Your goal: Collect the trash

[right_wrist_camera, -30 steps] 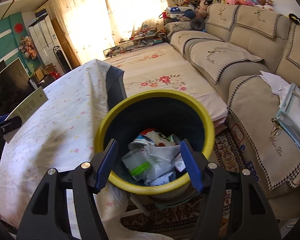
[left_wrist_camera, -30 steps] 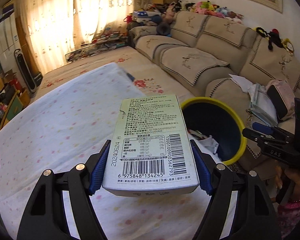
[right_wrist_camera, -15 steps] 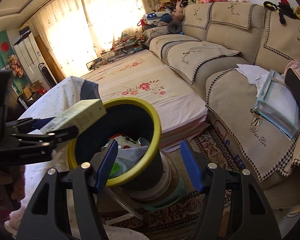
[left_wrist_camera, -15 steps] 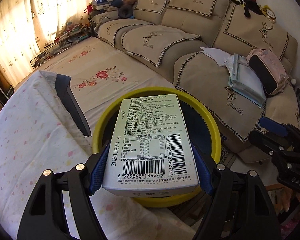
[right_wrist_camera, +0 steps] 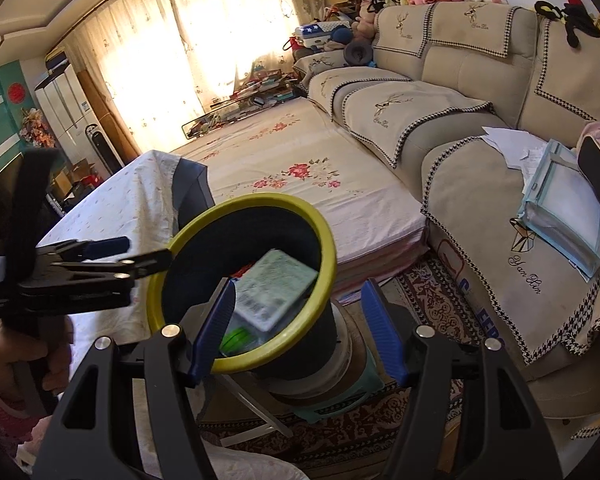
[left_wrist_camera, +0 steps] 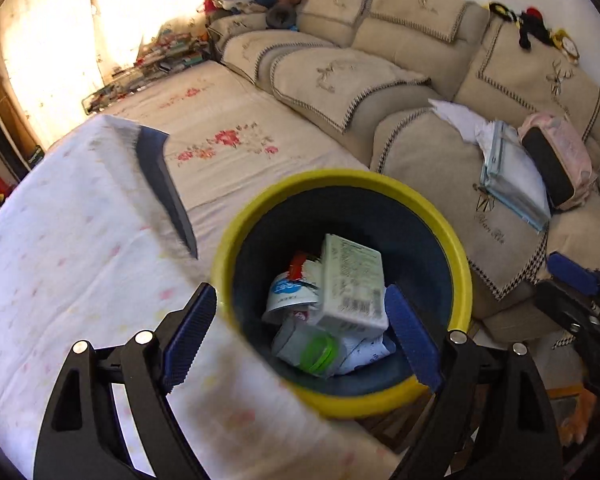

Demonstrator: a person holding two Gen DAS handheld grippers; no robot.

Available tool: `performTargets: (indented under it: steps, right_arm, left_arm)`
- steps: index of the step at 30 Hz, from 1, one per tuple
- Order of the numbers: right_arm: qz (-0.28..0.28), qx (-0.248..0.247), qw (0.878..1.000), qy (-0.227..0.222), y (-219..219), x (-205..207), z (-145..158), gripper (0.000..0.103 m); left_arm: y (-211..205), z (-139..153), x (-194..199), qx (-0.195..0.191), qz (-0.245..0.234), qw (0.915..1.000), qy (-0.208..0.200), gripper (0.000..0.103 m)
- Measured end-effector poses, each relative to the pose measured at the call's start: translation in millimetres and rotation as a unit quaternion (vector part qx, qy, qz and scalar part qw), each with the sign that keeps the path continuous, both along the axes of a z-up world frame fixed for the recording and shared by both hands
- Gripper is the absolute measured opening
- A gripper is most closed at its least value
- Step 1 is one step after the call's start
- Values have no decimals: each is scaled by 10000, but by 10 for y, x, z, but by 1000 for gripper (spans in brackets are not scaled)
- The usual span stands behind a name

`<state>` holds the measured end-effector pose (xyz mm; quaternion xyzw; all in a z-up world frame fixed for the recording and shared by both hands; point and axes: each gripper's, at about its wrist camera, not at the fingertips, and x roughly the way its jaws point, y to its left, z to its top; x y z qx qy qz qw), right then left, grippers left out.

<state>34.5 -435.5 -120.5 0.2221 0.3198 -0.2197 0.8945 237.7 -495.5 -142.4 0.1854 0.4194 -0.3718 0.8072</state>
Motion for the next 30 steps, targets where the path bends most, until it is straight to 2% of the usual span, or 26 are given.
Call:
performTargets:
  steps: [2,6,10,13,15,18,24,28,30]
  right_arm:
    - [104,-19,9999,9,76,33,6,64]
    - [399,-101,9991,31,301,144,46,65]
    - [790,-248,9966,-33,624,276,155,67]
    - [1057,-405,9935,-98,861,354,254,68]
    - [1213,-504,9913,-111,1004,398,312,70]
    - [1401,-631,9880,-159,1203,418,383,73]
    - [1652,-989,9811,-215,1561,367,564,82]
    - [1763,-1298,9753,-283,1809,248,698,89]
    - [1806,-1395,9730,-340,1917,182,750,90]
  left_arm:
    - [279,147,-83,-237,119,9996,-136,93]
    - [1014,520,-345,-647,482,9936,-795,98]
    - [1732,759,-598,-868,983,9835,-1246,98]
    - [2247,863,-722,-977,1476,9732,-1466,98]
    - [2593,893,-813,-904,1902,9636,-1648,98]
    - [3065,939,-922,-897,2398,9517,-1693,98]
    - [3821,1034,-1283,-1046,2994,9305,-1832,98]
    - [4180,1113,-1572,-1165,3244,9178,-1971,98]
    - [4238,1154,-1703,-1244,3283,9150,-1990,98]
